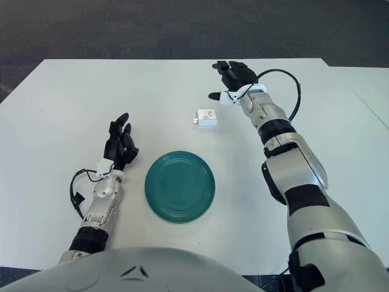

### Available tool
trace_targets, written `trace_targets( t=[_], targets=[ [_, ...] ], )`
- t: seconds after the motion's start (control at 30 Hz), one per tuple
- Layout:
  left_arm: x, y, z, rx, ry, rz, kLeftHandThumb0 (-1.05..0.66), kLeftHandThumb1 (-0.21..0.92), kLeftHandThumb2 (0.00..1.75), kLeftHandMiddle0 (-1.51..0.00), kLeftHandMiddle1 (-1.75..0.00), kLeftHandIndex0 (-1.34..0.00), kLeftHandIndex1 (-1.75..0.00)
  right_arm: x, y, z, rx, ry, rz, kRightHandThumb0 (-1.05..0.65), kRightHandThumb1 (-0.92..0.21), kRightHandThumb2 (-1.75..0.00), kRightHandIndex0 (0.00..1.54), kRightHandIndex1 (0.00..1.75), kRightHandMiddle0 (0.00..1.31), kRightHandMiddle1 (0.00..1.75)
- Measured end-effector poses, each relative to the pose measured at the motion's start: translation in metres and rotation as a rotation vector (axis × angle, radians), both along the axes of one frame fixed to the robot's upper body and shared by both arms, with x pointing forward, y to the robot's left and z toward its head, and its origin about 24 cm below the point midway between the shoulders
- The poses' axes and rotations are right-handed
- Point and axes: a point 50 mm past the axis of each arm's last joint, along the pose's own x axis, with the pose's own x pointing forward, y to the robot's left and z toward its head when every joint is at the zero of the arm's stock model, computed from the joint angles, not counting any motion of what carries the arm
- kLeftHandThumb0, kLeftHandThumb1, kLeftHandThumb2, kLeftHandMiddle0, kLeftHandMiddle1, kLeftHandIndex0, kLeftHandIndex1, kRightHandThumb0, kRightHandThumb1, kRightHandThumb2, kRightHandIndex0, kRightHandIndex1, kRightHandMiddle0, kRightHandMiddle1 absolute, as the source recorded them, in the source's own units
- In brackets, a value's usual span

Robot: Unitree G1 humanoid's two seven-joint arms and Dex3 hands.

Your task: Put the charger into the plate.

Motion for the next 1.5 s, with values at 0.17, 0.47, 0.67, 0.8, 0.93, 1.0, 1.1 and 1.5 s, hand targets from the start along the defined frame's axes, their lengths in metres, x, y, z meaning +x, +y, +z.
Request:
trace_targets(
  t=[0.17,0.47,0.67,0.8,0.93,1.0,1.1,1.5],
  targets=[
    [0.0,0.0,0.001,-0.004,-0.006,-0.001,-0.93,0.92,0.93,-0.29,0.0,0.0,-0.72,0.001,0.004,-0.005,-0.016,0.028,-0.005,-0.89,-0.92,-0.57,0.11,0.0,0.0,0.42],
    [-0.001,-0.001,0.0,-0.002,-0.004,-0.004,-0.93,0.92,0.93,-0.29,0.0,0.0,-0.71,0.002,0.014,-0.013,-0.041,0.066,-0.014,-0.89,-0.92,-0.55,0.11,0.0,0.0,0.42],
    [-0.001,-0.001,0.0,0.001,-0.004,-0.002,-0.93,0.92,0.93,-0.29,0.0,0.0,-0.72,0.0,0.02,-0.023,-0.059,0.102,-0.016,-0.89,-0.92,-0.53,0.11,0.0,0.0,0.4],
    [-0.001,-0.001,0.0,0.004,-0.004,0.003,-0.92,0.92,0.93,-0.3,-0.01,0.0,-0.77,-0.001,0.021,-0.028,-0.072,0.121,-0.019,-0.89,-0.92,-0.53,0.11,0.0,0.0,0.4],
    [-0.001,-0.001,0.0,0.005,-0.004,0.007,-0.92,0.92,0.93,-0.31,-0.01,0.0,-0.79,-0.002,0.023,-0.032,-0.094,0.135,-0.019,-0.89,-0.92,-0.53,0.12,0.01,0.0,0.4],
    [-0.001,-0.001,0.0,0.005,-0.004,0.008,-0.93,0.92,0.93,-0.31,-0.01,0.0,-0.8,-0.002,0.023,-0.033,-0.103,0.141,-0.02,-0.89,-0.92,-0.53,0.13,0.01,0.0,0.4],
    [-0.001,-0.002,0.0,0.005,-0.004,0.008,-0.93,0.92,0.93,-0.31,-0.01,0.0,-0.79,-0.002,0.024,-0.036,-0.126,0.152,-0.023,-0.9,-0.92,-0.53,0.14,0.01,0.0,0.4],
    [-0.002,-0.003,0.0,0.006,-0.002,0.013,-0.93,0.92,0.92,-0.32,-0.01,0.0,-0.79,-0.007,0.024,-0.05,-0.22,0.212,-0.016,-0.84,-0.92,-0.51,0.15,0.01,0.0,0.35]
  ],
)
